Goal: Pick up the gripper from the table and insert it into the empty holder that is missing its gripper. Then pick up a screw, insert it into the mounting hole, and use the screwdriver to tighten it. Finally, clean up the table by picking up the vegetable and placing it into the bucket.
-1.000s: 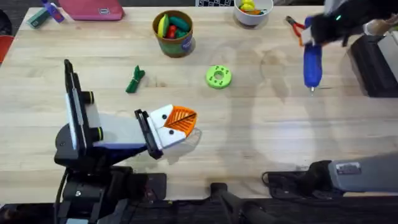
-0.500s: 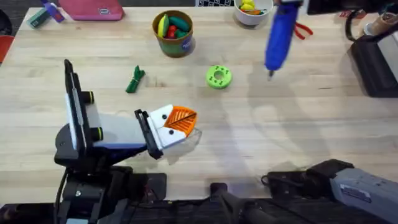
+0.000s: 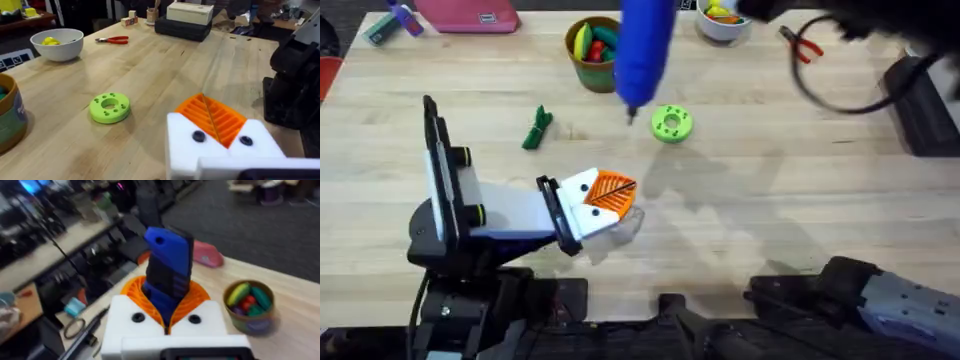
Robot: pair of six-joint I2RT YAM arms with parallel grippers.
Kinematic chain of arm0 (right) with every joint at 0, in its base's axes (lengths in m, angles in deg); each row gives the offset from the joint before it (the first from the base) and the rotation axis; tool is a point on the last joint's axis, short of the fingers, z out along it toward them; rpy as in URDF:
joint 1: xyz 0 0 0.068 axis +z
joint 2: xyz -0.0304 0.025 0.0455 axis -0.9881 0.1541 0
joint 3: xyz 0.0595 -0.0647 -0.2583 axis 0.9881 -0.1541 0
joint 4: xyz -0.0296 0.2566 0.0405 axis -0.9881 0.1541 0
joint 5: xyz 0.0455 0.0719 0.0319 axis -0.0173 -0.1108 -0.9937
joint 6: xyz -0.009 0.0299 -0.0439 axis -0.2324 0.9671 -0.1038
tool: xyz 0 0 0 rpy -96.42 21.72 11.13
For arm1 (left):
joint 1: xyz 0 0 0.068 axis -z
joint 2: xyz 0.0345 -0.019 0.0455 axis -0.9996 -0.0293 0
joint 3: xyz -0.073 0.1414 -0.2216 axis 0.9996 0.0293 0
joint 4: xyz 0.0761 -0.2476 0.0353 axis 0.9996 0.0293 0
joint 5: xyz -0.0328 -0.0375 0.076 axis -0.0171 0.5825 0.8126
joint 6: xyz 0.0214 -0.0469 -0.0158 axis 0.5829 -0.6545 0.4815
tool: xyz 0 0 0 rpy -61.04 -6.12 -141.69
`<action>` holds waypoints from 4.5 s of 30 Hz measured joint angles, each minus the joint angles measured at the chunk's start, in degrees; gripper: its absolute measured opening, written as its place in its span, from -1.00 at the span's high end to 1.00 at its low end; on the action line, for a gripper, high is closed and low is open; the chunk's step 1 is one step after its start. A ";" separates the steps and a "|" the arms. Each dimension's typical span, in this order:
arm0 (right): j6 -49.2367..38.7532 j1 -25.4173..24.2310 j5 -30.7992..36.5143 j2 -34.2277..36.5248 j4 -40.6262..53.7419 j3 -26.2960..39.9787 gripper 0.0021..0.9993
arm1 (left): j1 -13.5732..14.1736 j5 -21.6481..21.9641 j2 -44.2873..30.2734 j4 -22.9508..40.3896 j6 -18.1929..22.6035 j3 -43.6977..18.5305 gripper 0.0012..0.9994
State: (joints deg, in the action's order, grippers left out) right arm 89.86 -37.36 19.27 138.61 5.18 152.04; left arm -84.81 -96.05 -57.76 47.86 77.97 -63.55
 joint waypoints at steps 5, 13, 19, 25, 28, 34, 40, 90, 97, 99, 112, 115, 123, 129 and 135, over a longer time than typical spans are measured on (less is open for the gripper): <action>1.56 1.84 -3.60 -0.46 -17.84 -10.28 0.96 | 0.00 0.00 -0.01 0.01 0.00 0.00 0.99; -4.56 1.85 -21.62 -0.09 -25.56 -16.27 0.96 | 0.00 0.00 0.00 0.02 0.00 0.00 0.99; -10.24 1.96 -29.60 -0.09 -26.51 -16.29 0.96 | 0.00 0.00 0.00 0.02 0.00 0.00 0.99; -12.42 1.96 -34.32 2.65 -31.40 -16.31 0.96 | 0.00 0.00 0.00 0.02 0.00 0.00 0.99; -12.93 1.96 -36.36 4.53 -32.54 -16.31 0.96 | 0.00 0.00 0.00 0.02 0.00 0.00 0.99; -13.77 1.96 -38.70 6.45 -32.96 -16.46 0.96 | 0.00 0.00 0.00 0.02 0.00 0.00 0.99; -14.64 1.96 -39.32 6.47 -35.48 -16.72 0.96 | 0.00 0.00 0.00 0.02 0.00 0.00 0.99; -11.96 1.98 -41.93 12.28 -56.03 -24.29 0.96 | 0.00 0.00 0.00 0.02 0.00 0.00 0.99; -11.98 1.98 -42.54 12.30 -56.00 -24.29 0.96 | 0.00 0.00 0.00 0.02 0.00 0.00 0.99; -11.98 1.98 -42.58 12.30 -56.00 -24.29 0.96 | 0.00 0.00 0.00 0.02 0.00 0.00 0.99; -12.50 1.96 -42.97 12.30 -55.95 -24.29 0.96 | 0.00 0.00 0.00 0.02 0.00 0.00 0.99; -13.30 1.96 -42.99 12.30 -55.38 -24.29 0.96 | 0.00 0.00 0.00 0.02 0.00 0.00 0.99; -13.80 1.97 -43.05 13.14 -55.22 -24.29 0.96 | 0.00 0.00 0.00 0.02 0.00 0.00 0.99; -14.17 1.97 -43.06 13.33 -55.23 -24.29 0.96 | 0.00 0.00 0.00 0.02 0.00 0.00 0.99; -14.79 1.96 -43.06 13.33 -55.20 -24.29 0.96 | 0.00 0.00 0.00 0.02 0.00 0.00 0.99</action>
State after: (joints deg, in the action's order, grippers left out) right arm 75.07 -35.40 -23.80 151.94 -50.02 127.75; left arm -84.81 -96.05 -57.76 47.88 77.97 -63.55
